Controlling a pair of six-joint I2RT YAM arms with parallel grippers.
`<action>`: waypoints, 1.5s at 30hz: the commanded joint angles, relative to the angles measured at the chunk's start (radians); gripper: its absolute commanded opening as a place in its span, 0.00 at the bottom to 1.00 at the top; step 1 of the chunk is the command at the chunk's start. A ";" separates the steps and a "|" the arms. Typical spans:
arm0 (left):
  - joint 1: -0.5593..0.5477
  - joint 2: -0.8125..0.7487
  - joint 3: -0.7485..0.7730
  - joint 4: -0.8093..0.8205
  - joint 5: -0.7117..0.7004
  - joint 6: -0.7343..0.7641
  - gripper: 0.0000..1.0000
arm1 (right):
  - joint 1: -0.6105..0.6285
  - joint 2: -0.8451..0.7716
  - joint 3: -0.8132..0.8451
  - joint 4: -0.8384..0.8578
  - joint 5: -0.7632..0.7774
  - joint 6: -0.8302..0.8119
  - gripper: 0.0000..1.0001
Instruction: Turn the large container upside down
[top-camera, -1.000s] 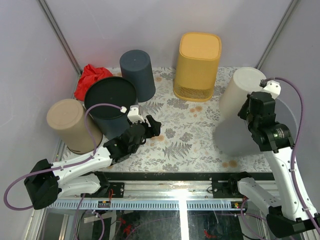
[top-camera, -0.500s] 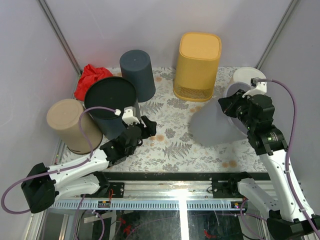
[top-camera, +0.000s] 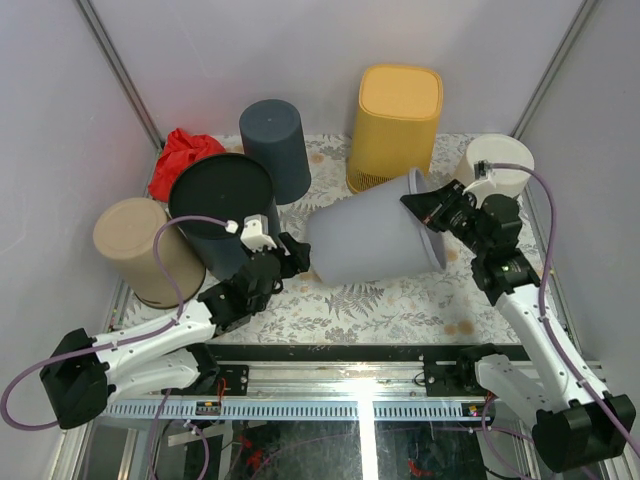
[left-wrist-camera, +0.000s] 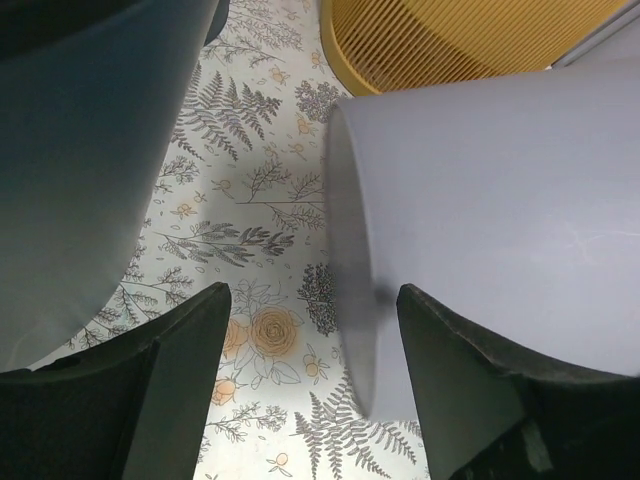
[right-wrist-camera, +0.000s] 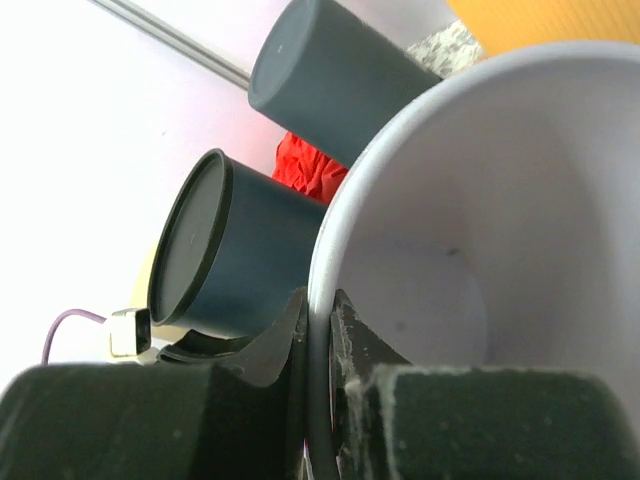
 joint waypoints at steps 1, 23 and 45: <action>0.008 -0.031 -0.028 0.106 -0.013 0.005 0.68 | 0.005 0.024 -0.148 0.237 -0.116 0.148 0.00; 0.012 -0.009 -0.062 0.235 0.133 0.022 0.68 | 0.005 0.000 -0.108 -0.200 0.174 -0.204 0.51; 0.013 0.011 -0.058 0.244 0.151 0.021 0.68 | 0.087 0.061 0.168 -0.372 0.479 -0.472 0.59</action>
